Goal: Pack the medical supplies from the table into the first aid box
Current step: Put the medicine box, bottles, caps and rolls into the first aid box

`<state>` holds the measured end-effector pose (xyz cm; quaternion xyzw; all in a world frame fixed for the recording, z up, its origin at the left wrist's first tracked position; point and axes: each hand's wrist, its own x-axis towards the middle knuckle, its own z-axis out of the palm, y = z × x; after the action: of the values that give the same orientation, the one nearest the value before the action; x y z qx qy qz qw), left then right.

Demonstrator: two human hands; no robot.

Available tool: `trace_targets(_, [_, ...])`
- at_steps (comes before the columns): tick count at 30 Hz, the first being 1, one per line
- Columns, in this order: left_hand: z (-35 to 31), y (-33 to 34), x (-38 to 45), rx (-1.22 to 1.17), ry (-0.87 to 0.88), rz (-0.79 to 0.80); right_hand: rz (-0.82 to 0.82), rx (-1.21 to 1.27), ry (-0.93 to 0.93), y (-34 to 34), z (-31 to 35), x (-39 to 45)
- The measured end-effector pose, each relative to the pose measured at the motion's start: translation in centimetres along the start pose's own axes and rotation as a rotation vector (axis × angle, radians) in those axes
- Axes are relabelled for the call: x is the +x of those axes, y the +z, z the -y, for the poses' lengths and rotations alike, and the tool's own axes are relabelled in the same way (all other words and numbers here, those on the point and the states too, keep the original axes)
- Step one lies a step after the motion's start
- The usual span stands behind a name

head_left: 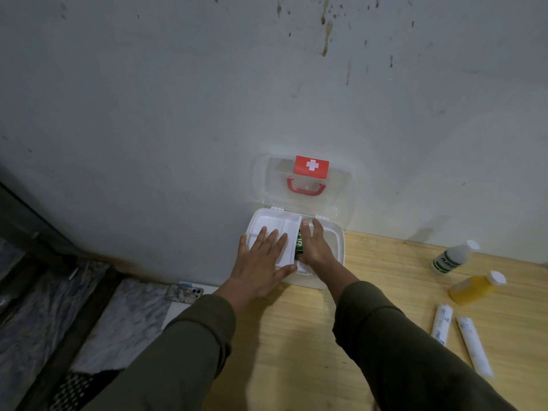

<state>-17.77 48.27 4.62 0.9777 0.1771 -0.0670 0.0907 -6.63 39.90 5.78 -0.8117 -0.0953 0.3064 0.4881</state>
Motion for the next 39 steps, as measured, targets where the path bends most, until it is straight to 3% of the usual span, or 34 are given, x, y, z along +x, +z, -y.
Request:
trace_targets(5, [0.0, -0.2, -0.1, -0.014, -0.004, -0.012, -0.116, -0.162, -0.097, -1.1, 0.5, -0.7])
trace_targets(13, [-1.6, -0.7, -0.8, -0.059, -0.007, -0.102, -0.331, -0.200, -0.291, -5.9, 1.5, -3.0])
trace_targets(22, [-8.8, 1.4, -4.8, -0.139, 0.071, -0.224, -0.373, -0.269, -0.340, -13.7, -2.9, -8.2])
trace_targets(34, [-16.3, 10.3, -10.8, -0.210, -0.110, 0.193, -0.239, -0.517, -0.245, -20.7, -16.1, -14.9])
trace_targets(39, [-16.9, 10.9, -10.9, -0.187, -0.152, 0.232, -0.128, -0.660, -0.236, -22.7, -19.4, -15.2])
